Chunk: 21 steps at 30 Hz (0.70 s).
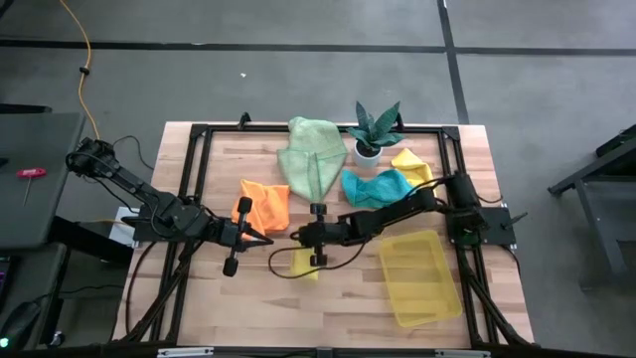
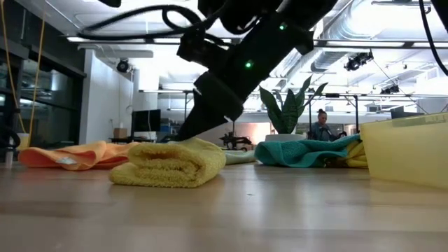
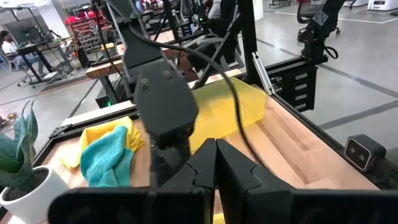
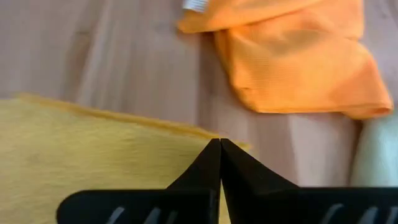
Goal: Fold microfiber towels
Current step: Fold the left yellow microfiber cloth
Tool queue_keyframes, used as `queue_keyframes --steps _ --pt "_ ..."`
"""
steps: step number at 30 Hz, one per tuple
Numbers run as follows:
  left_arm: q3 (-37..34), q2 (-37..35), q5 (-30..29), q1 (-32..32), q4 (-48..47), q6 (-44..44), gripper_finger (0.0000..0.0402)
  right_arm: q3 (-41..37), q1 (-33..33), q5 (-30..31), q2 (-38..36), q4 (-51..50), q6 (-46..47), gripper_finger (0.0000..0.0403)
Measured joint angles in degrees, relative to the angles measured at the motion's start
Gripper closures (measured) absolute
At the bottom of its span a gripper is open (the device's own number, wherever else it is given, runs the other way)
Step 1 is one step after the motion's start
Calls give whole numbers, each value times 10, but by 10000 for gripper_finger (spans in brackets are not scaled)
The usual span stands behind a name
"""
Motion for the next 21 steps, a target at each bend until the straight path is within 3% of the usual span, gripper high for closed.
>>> queue_keyframes --steps 12,21 --pt "0 0 0 0 0 1 401 0 4 55 -39 -57 -17 403" --pt "0 0 -2 0 0 1 401 0 4 -30 -37 -128 24 403"
